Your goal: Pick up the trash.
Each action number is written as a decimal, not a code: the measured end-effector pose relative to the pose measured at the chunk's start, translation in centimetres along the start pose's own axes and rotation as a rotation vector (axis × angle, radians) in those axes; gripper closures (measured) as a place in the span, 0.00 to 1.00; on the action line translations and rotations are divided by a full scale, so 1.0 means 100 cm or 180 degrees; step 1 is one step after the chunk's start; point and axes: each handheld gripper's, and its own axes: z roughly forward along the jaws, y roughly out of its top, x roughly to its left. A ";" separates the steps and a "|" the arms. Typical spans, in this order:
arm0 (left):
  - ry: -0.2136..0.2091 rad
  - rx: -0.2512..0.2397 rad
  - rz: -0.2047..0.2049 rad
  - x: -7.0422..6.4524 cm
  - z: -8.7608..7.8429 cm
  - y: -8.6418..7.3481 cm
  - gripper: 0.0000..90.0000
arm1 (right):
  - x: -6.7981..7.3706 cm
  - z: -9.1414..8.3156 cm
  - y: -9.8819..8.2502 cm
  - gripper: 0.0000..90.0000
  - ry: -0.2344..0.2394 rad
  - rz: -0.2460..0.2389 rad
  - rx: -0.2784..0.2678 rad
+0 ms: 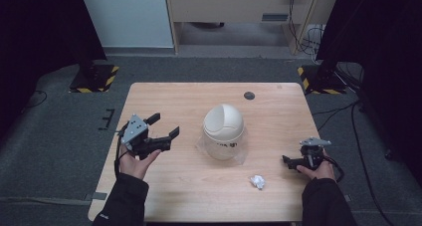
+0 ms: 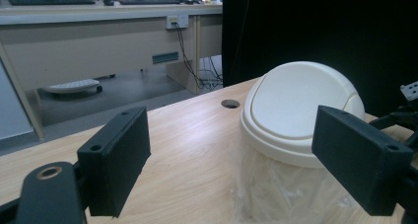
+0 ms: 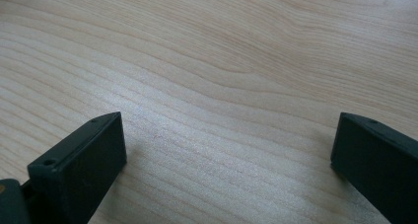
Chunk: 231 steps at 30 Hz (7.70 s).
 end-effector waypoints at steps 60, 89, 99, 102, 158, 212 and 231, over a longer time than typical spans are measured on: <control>-0.0771 0.0475 0.0330 -0.062 0.098 -0.001 0.15 | 0.000 0.000 0.000 0.01 0.0006 0.0004 0.0001; -0.0872 0.0783 0.0263 -0.073 0.122 -0.013 0.16 | 0.000 0.000 0.000 0.01 0.0005 0.0003 0.0002; -0.0876 0.0866 0.0274 -0.076 0.130 -0.014 0.16 | 0.000 0.000 0.000 0.01 0.0005 0.0003 0.0002; -0.0870 0.0880 0.0274 -0.077 0.132 -0.014 0.16 | 0.000 0.000 0.000 0.01 0.0005 0.0002 0.0001; -0.1155 0.0904 0.0471 -0.118 0.083 -0.023 0.18 | 0.000 0.000 0.000 0.01 0.0005 0.0003 0.0002; -0.1676 0.1706 0.0786 -0.209 0.156 -0.088 0.24 | 0.000 0.001 0.000 0.01 0.0017 0.0001 -0.0004; -0.1632 0.1924 0.0846 -0.218 0.165 -0.099 0.35 | 0.000 0.001 0.001 0.01 0.0020 -0.0009 -0.0001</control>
